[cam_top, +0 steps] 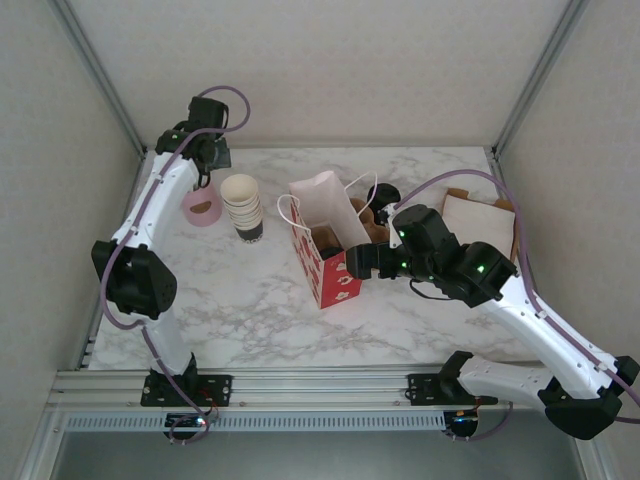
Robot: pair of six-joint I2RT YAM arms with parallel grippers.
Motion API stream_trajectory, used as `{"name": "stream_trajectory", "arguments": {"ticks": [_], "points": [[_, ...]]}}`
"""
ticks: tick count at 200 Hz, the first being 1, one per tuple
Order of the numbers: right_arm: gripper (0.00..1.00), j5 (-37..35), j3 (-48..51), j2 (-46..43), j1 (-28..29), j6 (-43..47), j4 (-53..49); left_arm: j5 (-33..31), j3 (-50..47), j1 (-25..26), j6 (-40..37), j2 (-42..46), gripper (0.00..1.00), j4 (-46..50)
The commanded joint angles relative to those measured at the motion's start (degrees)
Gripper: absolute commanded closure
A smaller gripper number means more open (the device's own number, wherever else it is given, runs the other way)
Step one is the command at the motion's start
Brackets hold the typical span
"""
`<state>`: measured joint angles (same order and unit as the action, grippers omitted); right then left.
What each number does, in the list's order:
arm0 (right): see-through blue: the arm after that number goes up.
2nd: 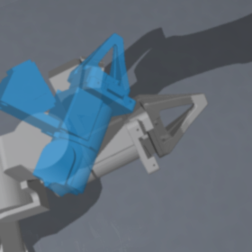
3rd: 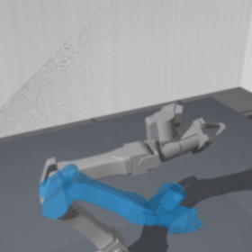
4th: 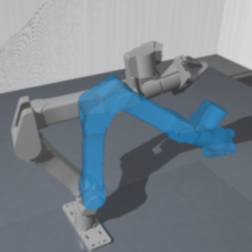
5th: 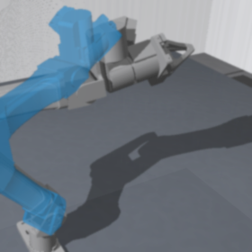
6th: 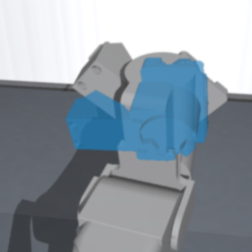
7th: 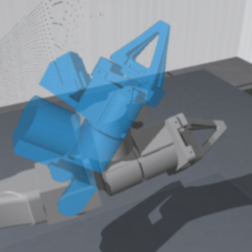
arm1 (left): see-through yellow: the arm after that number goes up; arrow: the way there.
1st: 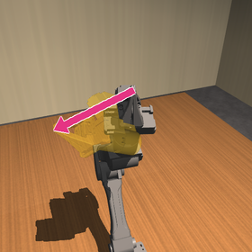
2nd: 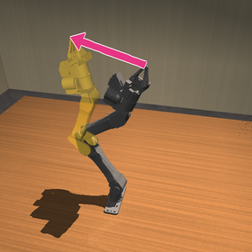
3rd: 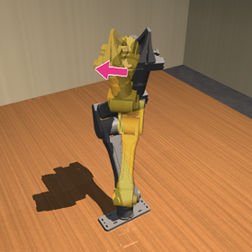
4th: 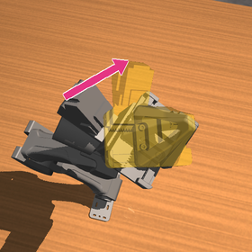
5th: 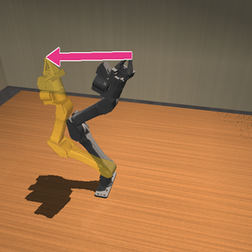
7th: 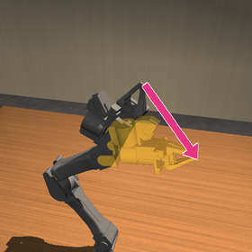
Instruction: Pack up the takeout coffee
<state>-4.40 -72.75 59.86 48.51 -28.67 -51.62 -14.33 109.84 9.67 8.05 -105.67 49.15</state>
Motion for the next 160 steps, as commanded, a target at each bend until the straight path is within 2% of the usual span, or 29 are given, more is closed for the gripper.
{"name": "stream_trajectory", "arguments": {"ticks": [1, 96, 160], "points": [[0.01, 0.35, -1.26, 0.27, -0.46, 0.54, 1.03, -3.48, 0.9, 0.35, -0.75, 3.89, 0.84, 0.27], [0.01, 1.0, -2.57, 0.44, -0.44, -0.31, 0.9, -4.14, 4.76, 0.37, 0.9, 10.03, 0.82, 1.95], [0.01, 0.7, -2.49, -0.26, -0.44, -0.88, 0.58, 0.69, 9.33, 0.37, 2.4, 15.08, 0.79, 2.49]]}}
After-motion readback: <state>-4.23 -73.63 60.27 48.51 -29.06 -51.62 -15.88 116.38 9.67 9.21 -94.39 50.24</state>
